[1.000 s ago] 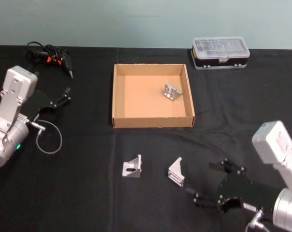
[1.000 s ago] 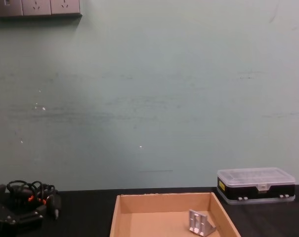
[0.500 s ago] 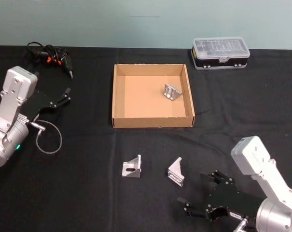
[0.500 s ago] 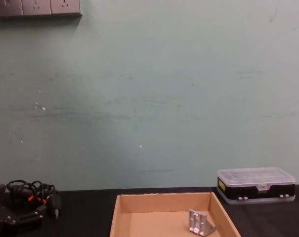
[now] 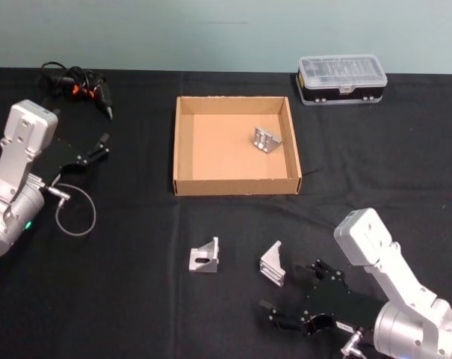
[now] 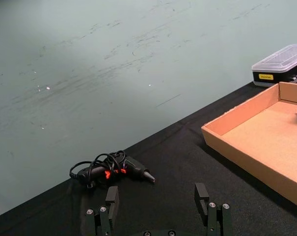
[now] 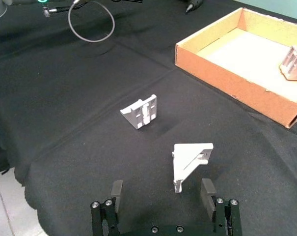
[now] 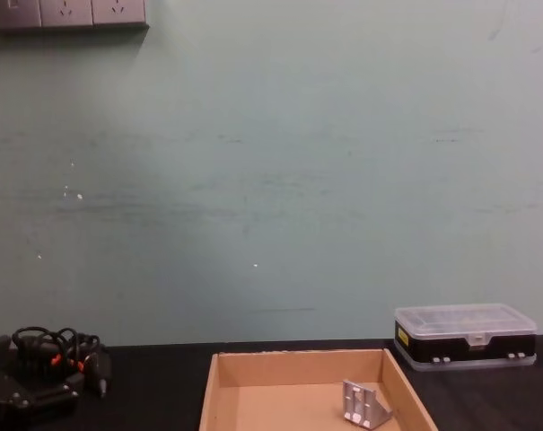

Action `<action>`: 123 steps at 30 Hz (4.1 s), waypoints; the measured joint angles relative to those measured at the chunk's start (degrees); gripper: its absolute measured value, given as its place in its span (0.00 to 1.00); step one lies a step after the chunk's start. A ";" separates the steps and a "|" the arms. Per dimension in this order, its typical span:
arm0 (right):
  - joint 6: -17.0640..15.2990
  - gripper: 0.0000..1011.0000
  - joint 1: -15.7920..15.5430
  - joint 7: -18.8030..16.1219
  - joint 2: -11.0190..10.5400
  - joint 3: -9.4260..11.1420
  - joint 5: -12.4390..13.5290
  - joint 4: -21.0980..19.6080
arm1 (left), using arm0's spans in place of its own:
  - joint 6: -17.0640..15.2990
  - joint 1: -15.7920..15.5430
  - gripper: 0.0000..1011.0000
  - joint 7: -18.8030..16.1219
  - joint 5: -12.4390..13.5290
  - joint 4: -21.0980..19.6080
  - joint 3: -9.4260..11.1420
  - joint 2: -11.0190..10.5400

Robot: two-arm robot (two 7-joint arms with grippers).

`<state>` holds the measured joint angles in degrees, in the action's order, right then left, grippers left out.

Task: Use one hand to pick up the angle iron from the table and place it into the box.

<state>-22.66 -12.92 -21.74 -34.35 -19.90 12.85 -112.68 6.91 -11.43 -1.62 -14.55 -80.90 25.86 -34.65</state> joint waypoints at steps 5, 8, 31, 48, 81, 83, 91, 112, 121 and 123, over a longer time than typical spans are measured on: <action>0.12 0.99 0.73 0.02 0.82 -0.35 -0.30 0.95 | 0.00 0.00 1.00 0.00 0.00 0.00 0.00 0.00; 0.25 0.99 1.03 0.04 1.19 -0.41 -0.39 1.36 | 0.00 0.00 1.00 0.00 0.00 0.00 0.00 0.00; 0.69 0.99 3.37 -0.17 3.44 -1.67 -1.15 4.39 | 0.00 0.00 1.00 0.00 0.00 0.00 0.00 0.00; 0.74 0.78 4.01 -0.16 4.31 -2.17 -1.82 5.61 | 0.00 0.00 1.00 0.00 0.00 0.00 0.00 0.00; 2.18 0.07 4.05 -0.39 4.70 -2.22 -1.88 5.62 | 0.00 0.00 1.00 0.00 0.00 0.00 0.00 0.00; 2.60 0.07 3.76 -0.15 4.56 -1.82 -1.89 4.53 | 0.00 0.00 1.00 0.00 0.00 0.00 0.00 0.00; 4.14 0.07 4.28 1.35 4.63 0.78 -1.99 0.72 | 0.00 0.00 1.00 0.00 -0.01 0.00 0.00 0.00; 6.24 0.07 24.49 1.23 12.71 -1.52 -5.90 18.95 | 0.00 0.00 1.00 0.00 0.00 0.00 0.00 0.00; 5.98 0.07 31.69 -0.45 16.47 -4.78 -7.33 29.19 | 0.00 0.00 1.00 0.00 0.00 0.00 0.00 0.00; 5.87 0.07 33.11 -0.57 17.36 -5.47 -7.71 31.07 | 0.00 0.00 1.00 0.00 0.00 0.00 0.00 0.00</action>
<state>-16.79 20.19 -22.31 -16.99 -25.37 5.14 -81.61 6.91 -11.43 -1.62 -14.55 -80.90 25.86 -34.64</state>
